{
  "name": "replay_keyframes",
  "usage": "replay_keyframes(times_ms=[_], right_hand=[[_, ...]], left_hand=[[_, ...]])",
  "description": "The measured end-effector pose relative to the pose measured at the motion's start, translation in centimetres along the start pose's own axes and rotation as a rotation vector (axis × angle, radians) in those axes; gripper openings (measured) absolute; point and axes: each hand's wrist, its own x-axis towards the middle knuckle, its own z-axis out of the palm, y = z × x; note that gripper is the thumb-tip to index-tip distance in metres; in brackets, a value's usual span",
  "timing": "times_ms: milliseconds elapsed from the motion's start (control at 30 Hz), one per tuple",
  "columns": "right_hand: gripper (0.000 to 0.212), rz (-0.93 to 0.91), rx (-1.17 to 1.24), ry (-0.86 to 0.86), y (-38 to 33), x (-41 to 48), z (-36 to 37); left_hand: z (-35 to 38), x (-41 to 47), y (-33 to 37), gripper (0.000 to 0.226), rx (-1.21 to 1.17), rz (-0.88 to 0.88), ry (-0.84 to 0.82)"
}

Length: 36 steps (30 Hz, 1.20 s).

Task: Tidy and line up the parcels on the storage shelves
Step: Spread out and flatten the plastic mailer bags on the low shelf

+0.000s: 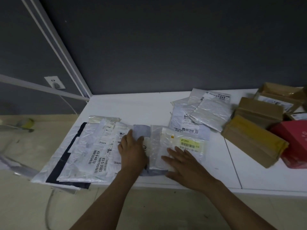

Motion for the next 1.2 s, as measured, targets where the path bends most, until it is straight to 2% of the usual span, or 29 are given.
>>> replay_keyframes(times_ms=[100, 167, 233, 300, 367, 500, 633, 767, 933, 1100, 1200], right_hand=[[0.103, 0.080, 0.074, 0.136, 1.2, -0.4, -2.0], [0.096, 0.140, -0.010, 0.245, 2.8, -1.2, -3.4], [0.086, 0.211, -0.083, 0.266, 5.0, -2.4, -4.3], [0.080, 0.315, -0.142, 0.229, 7.1, -3.6, -4.7], [0.061, 0.371, -0.207, 0.208, 8.5, -4.6, -4.8], [0.048, 0.344, -0.218, 0.217, 9.4, -5.1, -5.0], [0.051, 0.322, -0.159, 0.240, 10.2, -5.1, -4.7], [0.045, 0.381, -0.194, 0.255, 11.3, -5.1, -4.5], [0.046, 0.314, -0.147, 0.284, 11.1, -5.0, -4.9], [0.053, 0.280, -0.024, 0.307, 9.6, -4.8, -6.9], [0.052, 0.285, 0.154, 0.337, 8.5, -4.6, -7.8]], left_hand=[[0.8, 1.2, 2.6, 0.038, -0.103, 0.170, 0.108], [1.6, 2.2, 4.8, 0.028, -0.227, 0.184, 0.116], [2.3, 3.5, 7.2, 0.031, -0.289, 0.170, 0.051], [3.1, 5.2, 9.3, 0.041, -0.265, 0.166, -0.062], [4.3, 6.9, 10.9, 0.047, -0.180, 0.127, -0.170], [6.4, 8.6, 12.5, 0.061, -0.005, -0.007, -0.260], [6.9, 9.4, 13.1, 0.051, -0.117, -0.061, -0.100], [5.8, 9.9, 13.6, 0.021, -0.489, -0.077, 0.086], [3.6, 10.8, 13.4, 0.018, -0.554, -0.023, 0.352], [0.2, 7.6, 14.1, 0.009, -0.902, -0.288, 0.478], [-1.6, 4.8, 14.2, 0.008, -0.997, -0.381, 0.556]])
